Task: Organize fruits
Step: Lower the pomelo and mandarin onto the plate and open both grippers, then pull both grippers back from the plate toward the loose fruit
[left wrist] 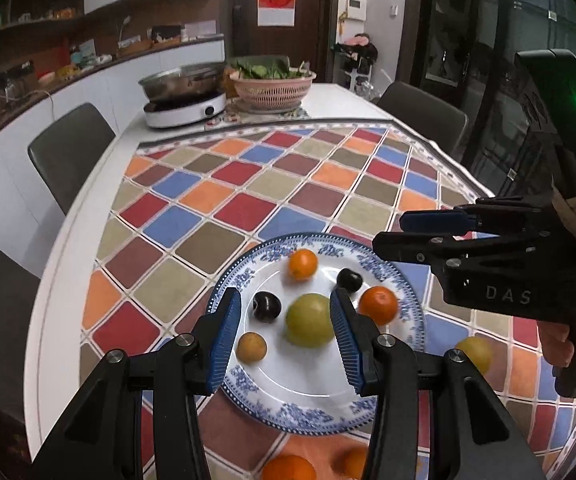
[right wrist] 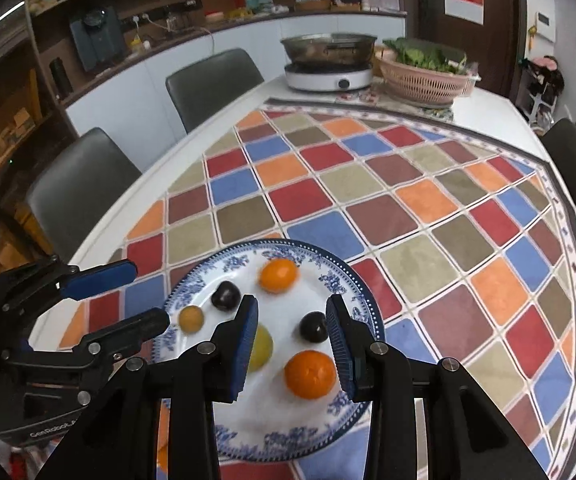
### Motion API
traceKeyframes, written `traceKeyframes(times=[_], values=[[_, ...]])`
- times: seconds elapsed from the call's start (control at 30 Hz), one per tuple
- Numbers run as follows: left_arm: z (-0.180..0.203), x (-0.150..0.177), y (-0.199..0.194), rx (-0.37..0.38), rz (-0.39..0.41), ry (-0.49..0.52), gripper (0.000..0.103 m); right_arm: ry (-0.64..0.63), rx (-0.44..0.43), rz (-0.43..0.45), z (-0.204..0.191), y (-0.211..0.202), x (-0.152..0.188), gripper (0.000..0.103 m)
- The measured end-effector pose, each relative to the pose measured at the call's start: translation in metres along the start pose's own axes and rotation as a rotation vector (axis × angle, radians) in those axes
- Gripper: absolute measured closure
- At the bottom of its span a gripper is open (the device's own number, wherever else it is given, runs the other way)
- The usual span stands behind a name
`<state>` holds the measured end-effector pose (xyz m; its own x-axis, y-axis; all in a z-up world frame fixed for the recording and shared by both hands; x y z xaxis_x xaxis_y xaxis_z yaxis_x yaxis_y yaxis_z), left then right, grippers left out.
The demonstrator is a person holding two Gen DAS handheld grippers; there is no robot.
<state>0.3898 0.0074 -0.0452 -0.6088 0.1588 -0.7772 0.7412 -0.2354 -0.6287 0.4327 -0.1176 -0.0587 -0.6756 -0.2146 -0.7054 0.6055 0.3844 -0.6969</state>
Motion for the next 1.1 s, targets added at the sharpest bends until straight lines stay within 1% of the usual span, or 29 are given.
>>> traceKeyframes(times=[0.17, 0.43, 0.5, 0.57, 0.7, 0.77, 0.97, 1.1], values=[[0.006, -0.005, -0.03, -0.006, 0.048, 0.001, 0.057, -0.014, 0.008, 0.046, -0.01, -0.029, 0.0, 0.067], [0.008, -0.001, -0.074, -0.029, 0.103, -0.007, 0.057, -0.024, 0.013, 0.096, -0.032, -0.069, 0.013, 0.067], [0.008, 0.001, -0.084, -0.032, 0.114, -0.003, 0.056, -0.02, 0.011, 0.101, -0.037, -0.078, 0.017, 0.067], [0.009, 0.003, -0.095, -0.043, 0.129, 0.007, 0.052, -0.013, 0.005, 0.107, -0.043, -0.086, 0.021, 0.066], [0.01, 0.011, -0.115, -0.047, 0.146, 0.016, 0.05, -0.007, 0.012, 0.119, -0.053, -0.101, 0.031, 0.066], [0.009, 0.015, -0.122, -0.051, 0.153, 0.021, 0.048, -0.003, 0.018, 0.125, -0.059, -0.108, 0.036, 0.056], [0.002, 0.026, -0.139, -0.067, 0.167, 0.052, 0.043, 0.005, 0.047, 0.149, -0.076, -0.126, 0.054, 0.056], [-0.001, 0.034, -0.144, -0.07, 0.168, 0.08, 0.04, 0.013, 0.064, 0.147, -0.084, -0.131, 0.065, 0.056]])
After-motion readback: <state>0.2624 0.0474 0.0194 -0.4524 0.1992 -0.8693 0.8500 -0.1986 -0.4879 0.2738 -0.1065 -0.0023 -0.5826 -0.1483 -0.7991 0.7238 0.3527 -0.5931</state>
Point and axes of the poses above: each gripper's, at about its wrist camera, not at the fingertips, and y roughly the way its jaws point, z to its right, x to its underside, the point moved 8 cm from there along y, roughly the way its jaws point, and after that the axes turned 7 degrees about z, right-handed, at the moved point
